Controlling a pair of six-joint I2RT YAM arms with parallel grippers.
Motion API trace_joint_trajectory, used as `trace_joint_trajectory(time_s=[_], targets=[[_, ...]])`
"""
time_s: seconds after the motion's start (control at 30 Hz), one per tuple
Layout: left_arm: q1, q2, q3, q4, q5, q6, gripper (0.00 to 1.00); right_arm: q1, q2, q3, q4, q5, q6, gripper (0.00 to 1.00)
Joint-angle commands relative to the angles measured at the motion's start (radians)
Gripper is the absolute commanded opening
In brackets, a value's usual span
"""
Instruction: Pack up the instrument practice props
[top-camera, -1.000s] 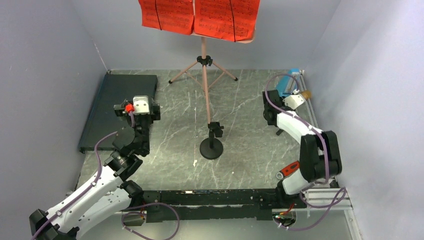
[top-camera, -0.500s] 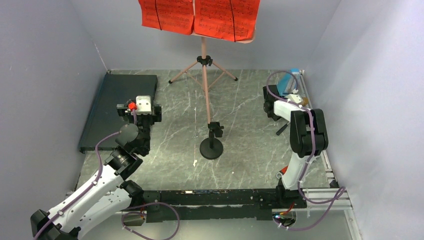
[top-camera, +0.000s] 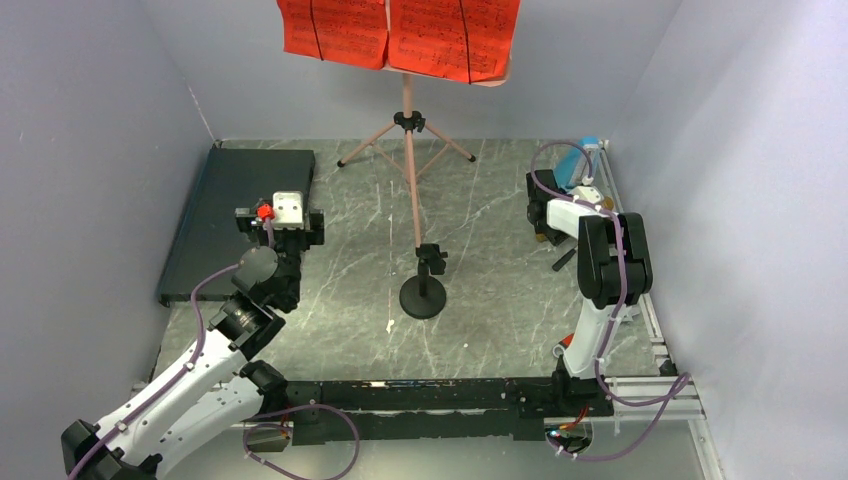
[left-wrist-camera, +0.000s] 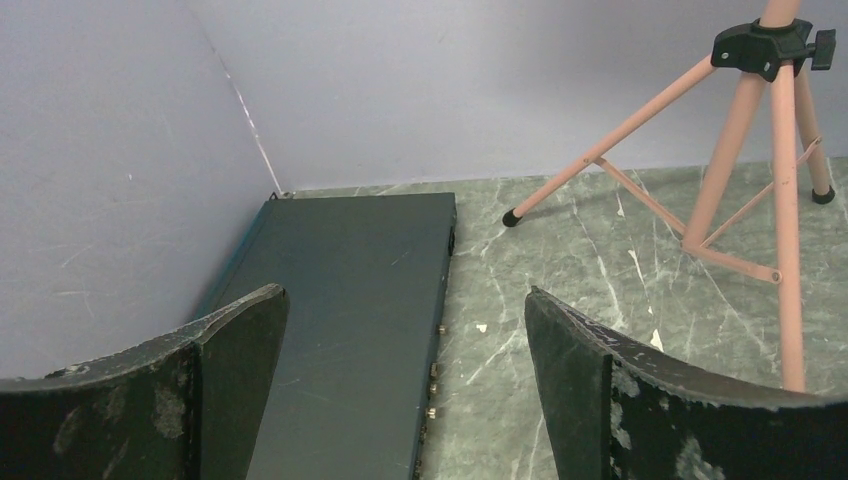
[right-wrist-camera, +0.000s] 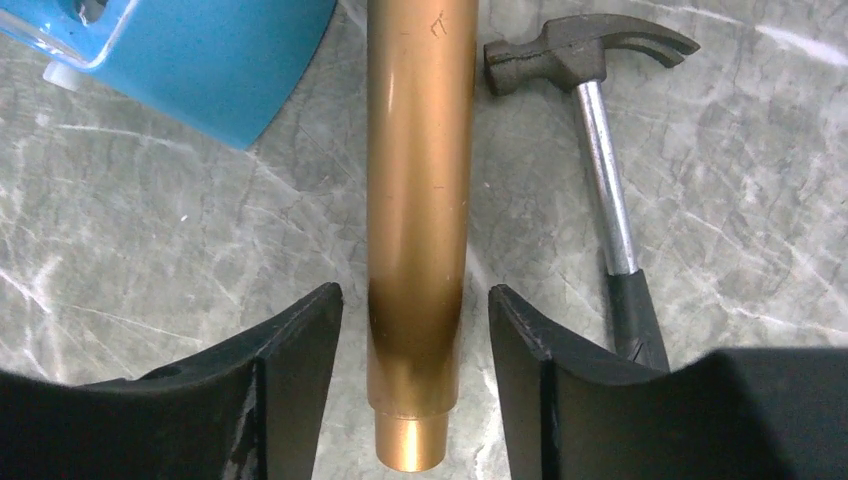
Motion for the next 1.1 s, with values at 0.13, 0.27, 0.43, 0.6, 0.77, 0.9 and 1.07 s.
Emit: trace_joint_trajectory(time_s=[0.13, 0.27, 0.43, 0.6, 0.77, 0.9, 1.07], targets=[[0.007, -0.011, 0.046, 0.007, 0.017, -0.026, 0.92, 0.003, -0.139, -0.06, 0.091, -0.017, -0.097, 0.81], [0.008, -0.008, 0.046, 0.006, 0.023, -0.025, 0.92, 0.039, -0.265, -0.143, 0.233, -0.099, -0.329, 0.99], [0.01, -0.003, 0.044, 0.017, 0.017, -0.012, 0.92, 0.106, -0.457, -0.212, 0.323, -0.229, -0.614, 1.0], [0.016, -0.002, 0.037, 0.034, 0.01, 0.003, 0.92, 0.22, -0.644, -0.247, 0.344, -0.379, -0.856, 1.0], [0.023, 0.004, 0.031, 0.044, 0.012, 0.009, 0.92, 0.366, -0.801, -0.246, 0.27, -0.552, -1.018, 1.0], [0.027, 0.012, 0.029, 0.049, 0.01, 0.014, 0.92, 0.455, -0.893, -0.266, 0.225, -0.721, -1.091, 1.0], [0.031, 0.022, 0.012, 0.084, 0.004, 0.041, 0.92, 0.503, -0.977, -0.305, 0.192, -0.937, -1.088, 1.0]])
